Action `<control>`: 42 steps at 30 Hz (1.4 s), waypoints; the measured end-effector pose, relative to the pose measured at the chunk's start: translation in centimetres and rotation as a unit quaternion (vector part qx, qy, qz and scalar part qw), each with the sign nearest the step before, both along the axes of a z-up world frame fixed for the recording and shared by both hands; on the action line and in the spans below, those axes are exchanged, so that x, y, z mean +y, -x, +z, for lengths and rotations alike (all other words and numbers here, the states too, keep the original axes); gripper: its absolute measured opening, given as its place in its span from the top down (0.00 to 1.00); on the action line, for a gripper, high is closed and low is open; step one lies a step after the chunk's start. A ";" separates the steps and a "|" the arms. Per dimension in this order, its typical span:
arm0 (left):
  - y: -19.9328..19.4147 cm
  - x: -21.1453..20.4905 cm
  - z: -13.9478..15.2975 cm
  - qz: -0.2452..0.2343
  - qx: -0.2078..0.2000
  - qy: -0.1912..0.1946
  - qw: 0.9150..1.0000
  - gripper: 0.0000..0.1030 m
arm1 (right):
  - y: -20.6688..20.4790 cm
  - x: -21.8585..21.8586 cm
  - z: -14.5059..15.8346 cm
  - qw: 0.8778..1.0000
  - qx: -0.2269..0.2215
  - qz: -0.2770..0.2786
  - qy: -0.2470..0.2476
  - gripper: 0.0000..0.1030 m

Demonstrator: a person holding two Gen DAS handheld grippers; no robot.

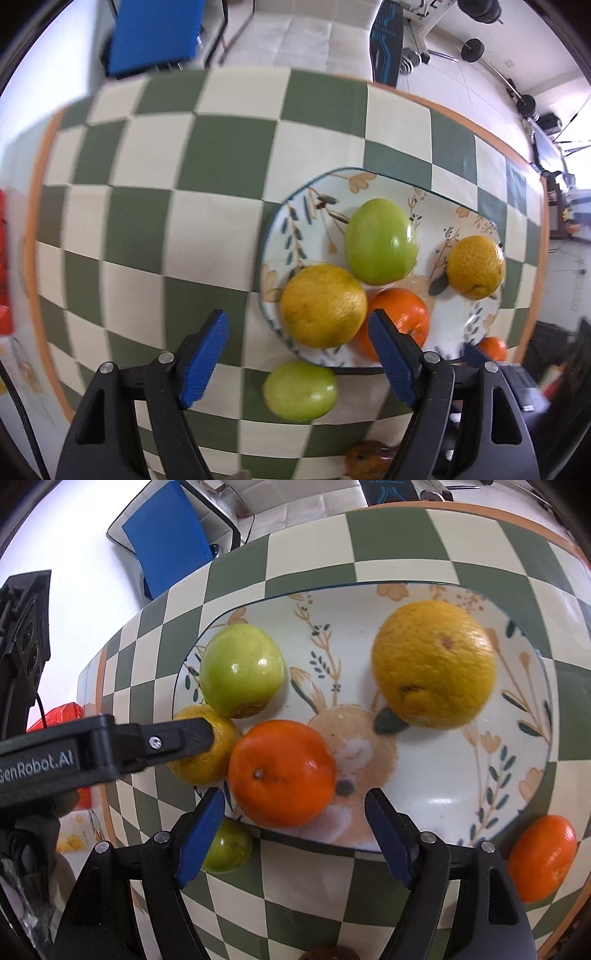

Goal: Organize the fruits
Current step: 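Carry the yellow citrus and orange onto the plate and open both tools, then lift both tools up and away from the plate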

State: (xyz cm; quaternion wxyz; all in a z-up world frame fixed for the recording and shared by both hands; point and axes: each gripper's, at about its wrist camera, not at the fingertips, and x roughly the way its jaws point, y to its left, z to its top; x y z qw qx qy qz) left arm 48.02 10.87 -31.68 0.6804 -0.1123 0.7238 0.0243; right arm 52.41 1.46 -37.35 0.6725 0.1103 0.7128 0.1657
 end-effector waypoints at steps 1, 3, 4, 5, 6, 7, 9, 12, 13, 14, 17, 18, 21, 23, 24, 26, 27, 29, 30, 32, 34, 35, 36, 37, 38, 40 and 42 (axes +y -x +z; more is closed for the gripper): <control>0.5 -0.2 0.6 -0.005 -0.009 -0.016 1.000 0.26 | 0.3 -0.5 0.6 1.000 -0.007 -0.002 0.010 0.20; 1.5 -0.6 1.6 -0.011 -0.025 -0.032 0.999 0.26 | 0.7 -1.2 1.6 0.999 -0.018 -0.008 0.028 0.12; 2.1 -0.7 2.1 -0.013 -0.031 -0.034 0.999 0.26 | 0.9 -1.8 2.2 0.999 -0.025 -0.012 0.039 0.10; 2.7 -1.0 2.5 -0.016 -0.037 -0.034 0.999 0.26 | 1.2 -2.3 2.8 0.998 -0.032 -0.017 0.051 0.10; 3.2 -1.1 2.9 -0.018 -0.042 -0.036 0.998 0.26 | 1.5 -2.8 3.4 0.997 -0.040 -0.021 0.065 0.10; 3.8 -1.1 3.5 -0.020 -0.047 -0.038 0.998 0.26 | 1.7 -3.2 4.0 0.996 -0.047 -0.024 0.074 0.09; 5.1 -1.7 4.4 -0.024 -0.061 -0.039 0.997 0.26 | 2.3 -4.0 5.1 0.993 -0.063 -0.028 0.096 0.07; 6.9 -2.7 5.9 -0.030 -0.087 -0.048 0.995 0.26 | 3.1 -5.0 6.7 0.989 -0.081 -0.031 0.118 0.07; 7.5 -2.7 6.7 -0.030 -0.097 -0.052 0.993 0.26 | 3.6 -5.4 7.3 0.988 -0.088 -0.033 0.124 0.07; 8.0 -3.0 7.2 -0.029 -0.105 -0.055 0.992 0.26 | 3.8 -5.7 7.8 0.987 -0.092 -0.035 0.126 0.07; 9.2 -3.7 8.8 -0.032 -0.122 -0.061 0.990 0.26 | 4.9 -6.5 9.5 0.984 -0.107 -0.041 0.134 0.07; 9.6 -3.8 9.3 -0.032 -0.129 -0.063 0.989 0.26 | 5.4 -6.7 10.1 0.983 -0.113 -0.043 0.135 0.07; 10.9 -4.0 10.9 -0.033 -0.147 -0.064 0.986 0.26 | 6.7 -7.0 11.7 0.980 -0.131 -0.043 0.147 0.07; 11.9 -4.2 12.1 -0.036 -0.159 -0.064 0.985 0.26 | 7.8 -7.2 13.0 0.976 -0.146 -0.044 0.153 0.07; 12.4 -4.3 12.7 -0.036 -0.165 -0.064 0.984 0.26 | 8.4 -7.4 13.7 0.975 -0.152 -0.043 0.155 0.07; 13.2 -4.5 13.7 -0.039 -0.175 -0.062 0.982 0.26 | 9.3 -7.6 14.8 0.974 -0.161 -0.045 0.153 0.07; 13.5 -4.6 14.2 -0.040 -0.180 -0.062 0.981 0.26 | 9.9 -7.7 15.5 0.973 -0.167 -0.044 0.154 0.07; 14.3 -4.8 15.3 -0.042 -0.190 -0.063 0.979 0.26 | 10.8 -7.9 16.7 0.972 -0.176 -0.043 0.151 0.07; 14.6 -4.8 15.8 -0.042 -0.196 -0.066 0.978 0.26 | 11.3 -8.0 17.3 0.971 -0.181 -0.043 0.150 0.07; 15.3 -5.0 16.8 -0.041 -0.206 -0.065 0.976 0.26 | 12.4 -8.2 18.6 0.969 -0.192 -0.042 0.151 0.07; 15.9 -5.1 17.7 -0.041 -0.214 -0.066 0.974 0.26 | 13.5 -8.3 20.0 0.967 -0.204 -0.045 0.146 0.07; 16.2 -5.2 18.0 -0.039 -0.218 -0.066 0.973 0.26 | 13.8 -8.3 20.6 0.966 -0.207 -0.045 0.147 0.07; 16.5 -5.2 18.4 -0.038 -0.221 -0.065 0.972 0.26 | 14.2 -8.3 21.2 0.965 -0.212 -0.044 0.146 0.07; 16.7 -5.2 18.6 -0.036 -0.224 -0.065 0.972 0.26 | 14.7 -8.3 21.8 0.965 -0.217 -0.045 0.144 0.07; 17.0 -5.1 18.9 -0.035 -0.227 -0.065 0.971 0.26 | 15.0 -8.3 22.3 0.964 -0.221 -0.046 0.141 0.07; 17.2 -5.2 19.2 -0.034 -0.231 -0.065 0.970 0.26 | 15.7 -8.3 23.4 0.963 -0.229 -0.046 0.137 0.07; 17.5 -5.2 19.3 -0.032 -0.231 -0.064 0.970 0.26 | 16.4 -8.2 24.3 0.960 -0.239 -0.046 0.135 0.07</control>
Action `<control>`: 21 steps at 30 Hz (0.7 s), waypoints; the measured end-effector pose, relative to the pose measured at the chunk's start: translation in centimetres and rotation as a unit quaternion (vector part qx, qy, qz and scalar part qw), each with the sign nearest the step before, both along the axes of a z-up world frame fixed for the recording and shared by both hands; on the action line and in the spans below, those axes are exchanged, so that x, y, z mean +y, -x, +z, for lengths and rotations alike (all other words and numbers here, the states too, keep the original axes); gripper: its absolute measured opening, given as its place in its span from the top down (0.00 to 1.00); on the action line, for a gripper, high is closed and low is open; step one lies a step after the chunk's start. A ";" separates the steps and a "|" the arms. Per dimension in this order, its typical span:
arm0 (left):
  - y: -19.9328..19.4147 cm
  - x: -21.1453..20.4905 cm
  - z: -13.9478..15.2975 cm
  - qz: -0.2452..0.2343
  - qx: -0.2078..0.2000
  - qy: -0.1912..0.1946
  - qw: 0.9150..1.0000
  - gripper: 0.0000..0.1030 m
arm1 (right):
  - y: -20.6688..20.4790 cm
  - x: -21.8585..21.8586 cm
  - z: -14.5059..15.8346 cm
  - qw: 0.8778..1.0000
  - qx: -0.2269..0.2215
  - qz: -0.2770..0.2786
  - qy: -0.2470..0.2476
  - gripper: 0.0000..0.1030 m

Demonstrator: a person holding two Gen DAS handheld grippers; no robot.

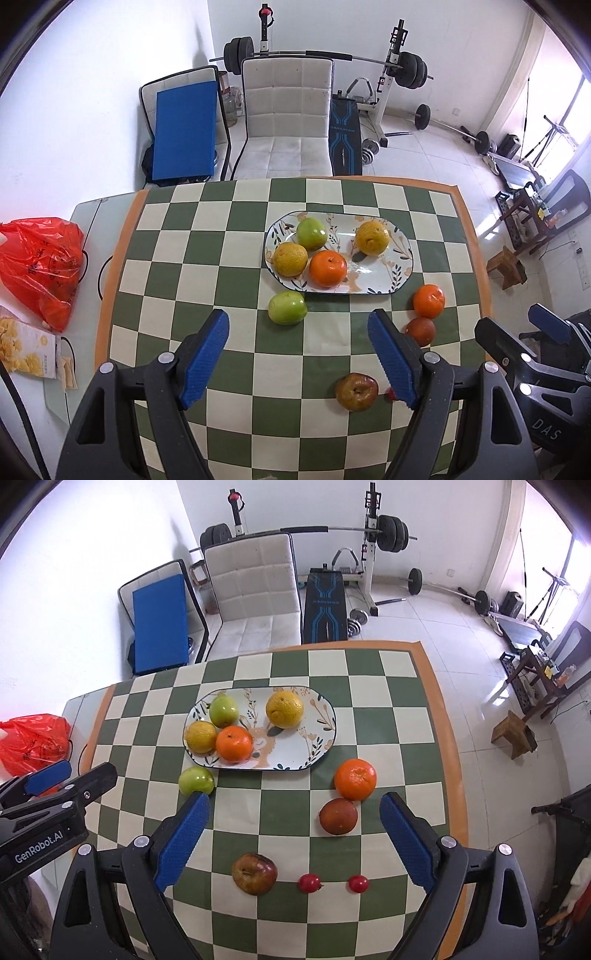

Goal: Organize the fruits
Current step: 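Lift both tools up and away from the plate, then grasp the second green apple with the left tool while the right tool grasps an orange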

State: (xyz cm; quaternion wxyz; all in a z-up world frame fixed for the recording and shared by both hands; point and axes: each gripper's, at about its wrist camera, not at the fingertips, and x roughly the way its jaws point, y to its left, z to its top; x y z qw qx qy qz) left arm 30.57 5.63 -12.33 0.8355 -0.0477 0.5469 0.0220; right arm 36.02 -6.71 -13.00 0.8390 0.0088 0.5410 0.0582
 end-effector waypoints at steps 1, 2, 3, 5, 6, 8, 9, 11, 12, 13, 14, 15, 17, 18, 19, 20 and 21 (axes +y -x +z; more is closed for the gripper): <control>0.0 0.0 0.0 0.001 0.000 0.002 1.000 0.26 | 0.3 0.1 0.3 1.000 -0.002 0.000 -0.001 0.07; 0.1 0.0 0.1 0.002 -0.001 0.003 1.000 0.26 | 0.5 0.1 0.6 1.000 -0.003 0.000 -0.003 0.07; 0.1 0.0 0.1 0.002 -0.001 0.002 1.000 0.26 | 0.7 0.1 0.9 1.000 -0.005 0.000 -0.008 0.07; 0.1 -0.1 0.1 0.002 -0.002 0.000 1.000 0.26 | 0.9 0.3 1.1 1.000 -0.008 0.002 -0.006 0.07; 0.2 -0.1 0.1 0.004 -0.003 0.000 1.000 0.26 | 0.9 0.3 1.2 1.000 -0.009 0.002 -0.008 0.07; 0.0 0.0 0.1 0.006 -0.003 -0.002 1.000 0.26 | 1.0 0.4 1.2 1.000 -0.007 0.002 -0.013 0.07; -0.1 0.0 0.1 0.007 -0.002 -0.002 1.000 0.26 | 0.9 0.4 1.2 1.000 -0.007 0.002 -0.014 0.07; -0.3 0.2 0.0 0.011 -0.002 -0.001 1.000 0.26 | 0.7 0.4 1.0 1.000 -0.005 0.001 -0.017 0.07; -0.6 0.3 -0.1 0.011 0.000 -0.002 1.000 0.23 | 0.6 0.4 0.8 1.000 -0.004 0.000 -0.018 0.07; -0.7 0.3 -0.3 0.011 0.004 -0.002 1.000 0.12 | 0.5 0.3 0.7 1.000 -0.003 0.000 -0.020 0.07; -1.1 0.4 -0.7 0.011 0.010 -0.001 1.000 0.07 | 0.4 0.3 0.6 1.000 -0.002 -0.001 -0.021 0.07; -1.4 0.4 -1.1 0.011 0.016 -0.001 1.000 0.04 | 0.3 0.2 0.5 1.000 -0.001 -0.003 -0.021 0.07; -2.3 0.7 -2.1 0.014 0.029 -0.009 0.999 0.04 | -0.2 0.0 0.1 1.000 0.002 -0.007 -0.026 0.07; -2.7 0.9 -2.6 0.016 0.035 -0.013 0.999 0.04 | -0.5 -0.2 -0.1 1.000 0.004 -0.010 -0.029 0.07; -3.2 1.1 -3.3 0.019 0.043 -0.014 0.999 0.04 | -0.7 -0.5 -0.3 0.999 0.006 -0.014 -0.033 0.07; -3.6 1.5 -3.9 0.024 0.051 -0.012 0.998 0.04 | -1.2 -1.0 -0.7 0.999 0.010 -0.021 -0.041 0.07; -4.0 1.8 -4.6 0.027 0.058 -0.008 0.998 0.04 | -1.7 -1.6 -1.2 0.998 0.016 -0.028 -0.049 0.07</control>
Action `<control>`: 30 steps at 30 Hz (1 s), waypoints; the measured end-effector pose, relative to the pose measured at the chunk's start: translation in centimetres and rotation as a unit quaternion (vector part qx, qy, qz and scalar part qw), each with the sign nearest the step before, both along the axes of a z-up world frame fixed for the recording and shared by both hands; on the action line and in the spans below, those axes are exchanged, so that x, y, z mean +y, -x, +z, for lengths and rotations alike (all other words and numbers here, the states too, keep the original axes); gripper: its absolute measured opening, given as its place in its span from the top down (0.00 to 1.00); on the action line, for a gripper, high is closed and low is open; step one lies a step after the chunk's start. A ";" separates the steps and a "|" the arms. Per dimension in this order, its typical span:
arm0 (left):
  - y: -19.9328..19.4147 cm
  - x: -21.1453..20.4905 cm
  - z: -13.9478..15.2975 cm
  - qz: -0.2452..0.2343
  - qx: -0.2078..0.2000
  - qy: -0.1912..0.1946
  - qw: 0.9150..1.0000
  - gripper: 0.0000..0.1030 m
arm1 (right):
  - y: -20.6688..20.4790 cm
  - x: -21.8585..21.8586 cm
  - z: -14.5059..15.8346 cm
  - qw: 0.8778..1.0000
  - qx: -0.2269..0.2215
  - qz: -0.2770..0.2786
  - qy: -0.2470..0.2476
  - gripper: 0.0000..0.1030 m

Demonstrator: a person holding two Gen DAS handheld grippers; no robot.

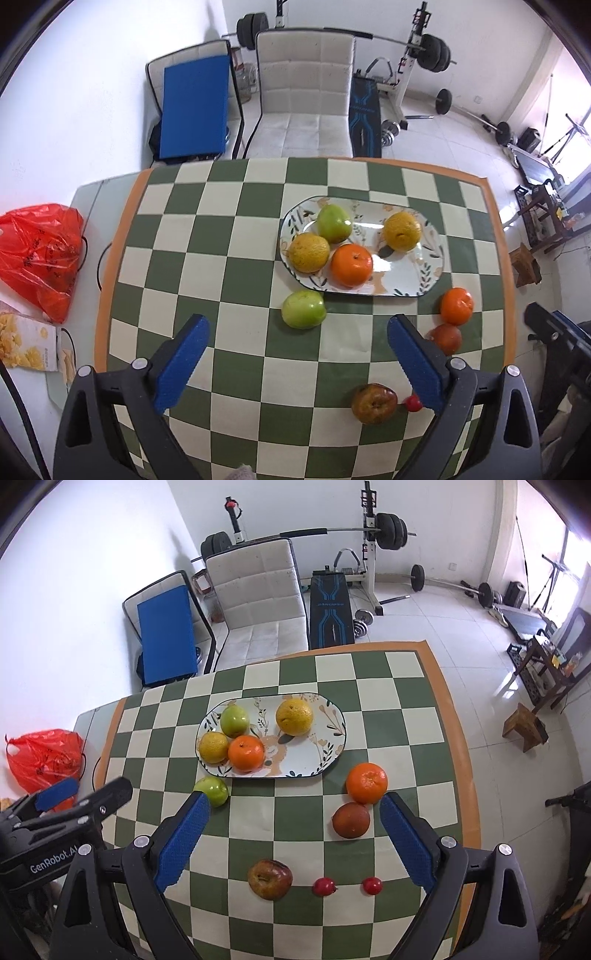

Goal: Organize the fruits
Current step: 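Grasp the second green apple with the left tool while the right tool grasps an orange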

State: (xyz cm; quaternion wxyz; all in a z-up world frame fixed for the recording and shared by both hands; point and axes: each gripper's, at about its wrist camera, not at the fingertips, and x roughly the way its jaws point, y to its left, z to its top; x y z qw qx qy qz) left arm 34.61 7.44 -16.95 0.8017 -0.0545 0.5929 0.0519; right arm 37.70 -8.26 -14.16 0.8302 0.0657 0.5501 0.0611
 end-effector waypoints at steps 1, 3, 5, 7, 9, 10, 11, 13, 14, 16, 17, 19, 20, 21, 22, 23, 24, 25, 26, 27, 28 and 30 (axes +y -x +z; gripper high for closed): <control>-0.6 0.5 -0.9 0.005 0.012 0.007 1.000 0.04 | -0.5 -0.6 -0.5 1.000 0.006 -0.008 -0.006 0.07; -1.4 1.2 -2.7 0.016 0.033 0.016 0.999 0.04 | -1.7 -2.3 -1.9 0.999 0.022 -0.027 -0.014 0.07; -2.2 1.8 -4.7 0.024 0.057 0.022 0.998 0.04 | -3.2 -4.3 -4.1 0.998 0.042 -0.049 -0.016 0.07; -2.7 2.0 -6.5 0.029 0.078 0.024 0.996 0.04 | -4.7 -6.0 -7.1 0.995 0.073 -0.064 -0.019 0.07; -3.3 2.2 -8.4 0.035 0.099 0.038 0.994 0.04 | -5.9 -7.5 -10.2 0.991 0.105 -0.079 -0.025 0.07; -3.5 2.3 -9.4 0.037 0.111 0.041 0.992 0.04 | -6.8 -8.2 -12.4 0.988 0.126 -0.084 -0.036 0.07; -3.9 2.3 -10.5 0.038 0.123 0.045 0.991 0.04 | -7.3 -8.6 -13.9 0.985 0.141 -0.088 -0.041 0.07; -4.3 2.1 -12.1 0.036 0.142 0.051 0.988 0.04 | -8.4 -9.0 -17.1 0.981 0.165 -0.093 -0.040 0.07; -4.7 2.0 -13.1 0.032 0.153 0.051 0.986 0.04 | -8.8 -9.0 -18.3 0.980 0.174 -0.090 -0.034 0.08; -5.2 1.5 -14.5 0.020 0.170 0.049 0.984 0.04 | -9.5 -8.7 -20.6 0.978 0.188 -0.086 -0.025 0.09; -5.5 1.3 -15.4 0.013 0.178 0.048 0.983 0.04 | -9.9 -8.4 -21.7 0.977 0.198 -0.080 -0.023 0.14; -6.0 0.8 -16.8 0.000 0.194 0.051 0.980 0.04 | -10.4 -7.8 -23.1 0.975 0.211 -0.071 -0.016 0.20; -6.2 0.6 -17.4 -0.001 0.200 0.056 0.978 0.04 | -10.6 -7.4 -23.8 0.975 0.214 -0.065 -0.010 0.22; -6.3 0.6 -18.0 0.000 0.206 0.064 0.977 0.04 | -10.8 -7.1 -24.1 0.974 0.216 -0.063 -0.003 0.23; -6.4 0.5 -18.3 0.002 0.207 0.073 0.976 0.05 | -11.0 -6.8 -24.6 0.974 0.218 -0.058 0.005 0.23; -6.6 0.6 -18.8 0.005 0.208 0.085 0.974 0.07 | -11.1 -6.7 -24.9 0.974 0.220 -0.057 0.008 0.24; -6.6 0.6 -19.1 0.008 0.208 0.091 0.974 0.16 | -11.2 -6.6 -25.2 0.973 0.224 -0.057 0.011 0.26; -6.7 0.7 -19.3 0.011 0.209 0.096 0.973 0.29 | -11.3 -6.6 -25.6 0.972 0.227 -0.058 0.014 0.29; -6.7 0.7 -19.6 0.012 0.214 0.094 0.972 0.35 | -11.3 -6.6 -25.9 0.972 0.228 -0.056 0.016 0.31; -6.6 0.7 -19.7 0.013 0.214 0.088 0.973 0.41 | -11.4 -6.7 -26.1 0.971 0.230 -0.053 0.020 0.34; -6.4 0.8 -19.6 0.014 0.210 0.085 0.974 0.41 | -11.3 -6.8 -26.2 0.972 0.230 -0.051 0.016 0.34; -5.8 0.9 -19.5 0.015 0.210 0.090 0.974 0.42 | -11.3 -6.9 -26.4 0.971 0.233 -0.047 0.012 0.34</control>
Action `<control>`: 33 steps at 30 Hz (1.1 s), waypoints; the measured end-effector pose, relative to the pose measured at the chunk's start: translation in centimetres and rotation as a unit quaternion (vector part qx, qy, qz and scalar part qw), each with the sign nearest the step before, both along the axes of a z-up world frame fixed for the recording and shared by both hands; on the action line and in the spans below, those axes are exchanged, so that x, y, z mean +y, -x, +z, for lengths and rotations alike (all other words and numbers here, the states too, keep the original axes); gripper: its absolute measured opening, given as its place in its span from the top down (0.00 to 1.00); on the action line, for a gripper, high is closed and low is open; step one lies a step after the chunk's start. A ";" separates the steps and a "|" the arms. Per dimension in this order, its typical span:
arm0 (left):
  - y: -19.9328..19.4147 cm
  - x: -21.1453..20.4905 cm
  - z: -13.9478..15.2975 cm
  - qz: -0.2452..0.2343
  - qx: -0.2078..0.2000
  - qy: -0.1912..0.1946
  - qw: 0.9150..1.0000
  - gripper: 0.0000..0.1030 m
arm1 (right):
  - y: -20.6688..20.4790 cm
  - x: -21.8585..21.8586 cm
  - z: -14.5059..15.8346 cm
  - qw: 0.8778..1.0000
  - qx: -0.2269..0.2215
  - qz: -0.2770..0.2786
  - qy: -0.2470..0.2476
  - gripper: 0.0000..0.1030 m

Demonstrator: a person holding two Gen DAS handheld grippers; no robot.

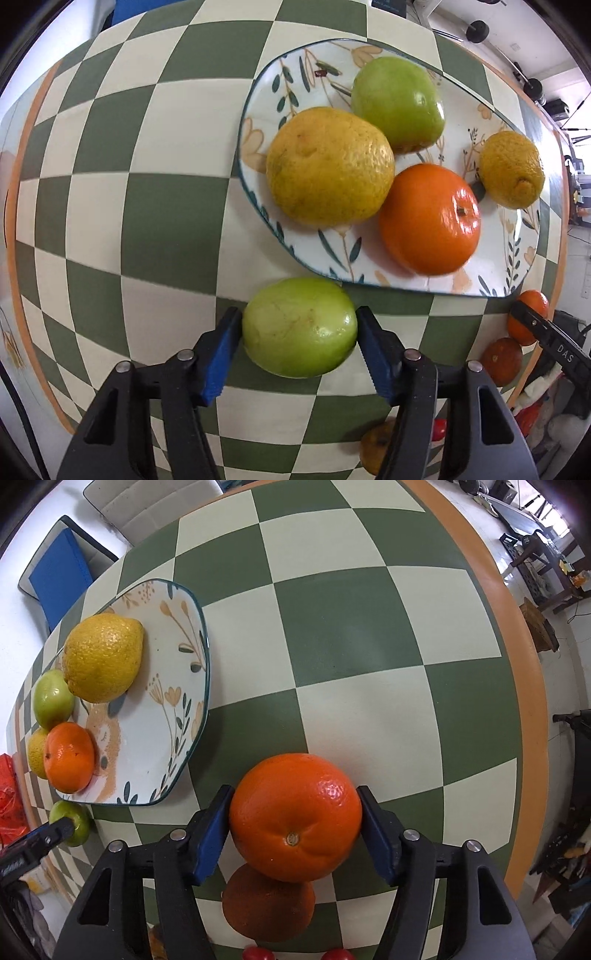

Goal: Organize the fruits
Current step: 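Grasp the second green apple with the left tool while the right tool grasps an orange, then carry the green apple and orange onto the plate and open both tools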

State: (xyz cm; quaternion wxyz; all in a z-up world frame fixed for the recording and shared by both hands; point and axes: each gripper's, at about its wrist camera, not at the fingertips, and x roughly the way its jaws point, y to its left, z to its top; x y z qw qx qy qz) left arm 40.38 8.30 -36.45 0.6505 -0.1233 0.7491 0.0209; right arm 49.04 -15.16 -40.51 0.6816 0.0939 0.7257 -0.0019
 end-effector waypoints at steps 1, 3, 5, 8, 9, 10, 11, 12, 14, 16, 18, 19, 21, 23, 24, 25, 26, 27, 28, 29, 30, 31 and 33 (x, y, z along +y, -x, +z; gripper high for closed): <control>0.6 -0.1 0.0 0.000 0.001 0.002 1.000 0.43 | 0.1 -0.1 -0.1 1.000 0.004 0.004 0.005 0.35; 1.9 -0.5 0.1 -0.001 0.005 0.014 1.000 0.43 | 0.2 0.1 0.3 1.000 0.008 0.014 0.013 0.35; 2.9 -1.0 -0.2 -0.003 0.009 0.019 1.000 0.43 | 0.7 -0.1 0.2 1.000 0.013 0.020 0.016 0.35; 3.5 -1.4 -0.4 -0.009 0.003 0.007 1.000 0.43 | 1.4 -0.6 -0.1 1.000 0.020 0.018 0.008 0.35; 3.6 -1.4 -0.5 -0.006 0.008 0.001 1.000 0.43 | 1.6 -0.8 -0.1 1.000 0.020 0.011 0.001 0.34; 3.6 -1.5 -0.5 -0.006 0.007 -0.002 1.000 0.43 | 1.6 -0.9 -0.1 1.000 0.019 0.008 -0.002 0.34; 3.6 -1.8 -0.4 -0.008 0.008 -0.004 1.000 0.43 | 1.6 -0.9 -0.2 1.000 0.017 0.006 -0.004 0.34; 3.7 -1.8 -0.4 -0.010 0.008 -0.004 1.000 0.43 | 1.6 -0.9 -0.1 1.000 0.016 0.004 -0.004 0.34; 3.4 -2.3 0.1 -0.012 0.008 0.005 1.000 0.43 | 1.6 -0.7 -0.1 1.000 0.014 0.004 -0.001 0.34; 2.9 -2.7 1.0 -0.019 0.001 0.014 1.000 0.43 | 1.6 -0.5 -0.1 1.000 0.012 0.005 0.000 0.34; 2.5 -3.3 3.1 -0.021 -0.015 0.033 0.999 0.43 | 1.7 -0.4 0.0 1.000 0.011 0.006 0.000 0.35; 2.2 -3.6 4.2 -0.023 -0.024 0.042 0.999 0.43 | 2.1 -0.5 0.2 1.000 0.009 0.004 0.000 0.35; 0.9 -4.3 6.9 -0.034 -0.050 0.058 0.996 0.43 | 2.6 -1.0 0.8 1.000 -0.003 -0.007 0.001 0.35; -1.7 -5.1 9.4 -0.055 -0.073 0.065 0.994 0.43 | 2.8 -0.9 2.3 0.999 -0.023 -0.019 -0.018 0.35; -3.0 -5.5 10.4 -0.063 -0.081 0.064 0.993 0.43 | 2.9 -0.9 3.1 0.999 -0.030 -0.020 -0.029 0.35; -4.5 -6.0 11.1 -0.072 -0.088 0.059 0.992 0.43 | 2.8 -0.6 3.9 0.998 -0.040 -0.022 -0.042 0.35; -6.7 -6.7 11.6 -0.082 -0.094 0.049 0.991 0.43 | 2.5 0.1 5.1 0.997 -0.053 -0.020 -0.057 0.35; -8.0 -6.9 11.9 -0.090 -0.098 0.041 0.990 0.43 | 2.2 0.6 5.8 0.996 -0.060 -0.016 -0.065 0.35; -9.3 -7.1 11.9 -0.099 -0.099 0.030 0.990 0.43 | 1.6 1.4 6.5 0.995 -0.067 -0.012 -0.075 0.35; -10.8 -7.3 11.4 -0.105 -0.097 0.016 0.990 0.43 | 0.9 2.3 7.0 0.994 -0.072 -0.007 -0.086 0.35; -12.2 -7.6 10.8 -0.115 -0.090 0.007 0.989 0.43 | 0.1 3.2 7.3 0.993 -0.074 -0.003 -0.091 0.35; -13.3 -7.7 10.1 -0.123 -0.081 0.003 0.989 0.43 | -0.6 4.0 7.4 0.993 -0.076 0.002 -0.094 0.35; -15.5 -8.0 8.2 -0.132 -0.056 -0.009 0.990 0.43 | -2.0 5.3 7.0 0.993 -0.077 0.010 -0.093 0.35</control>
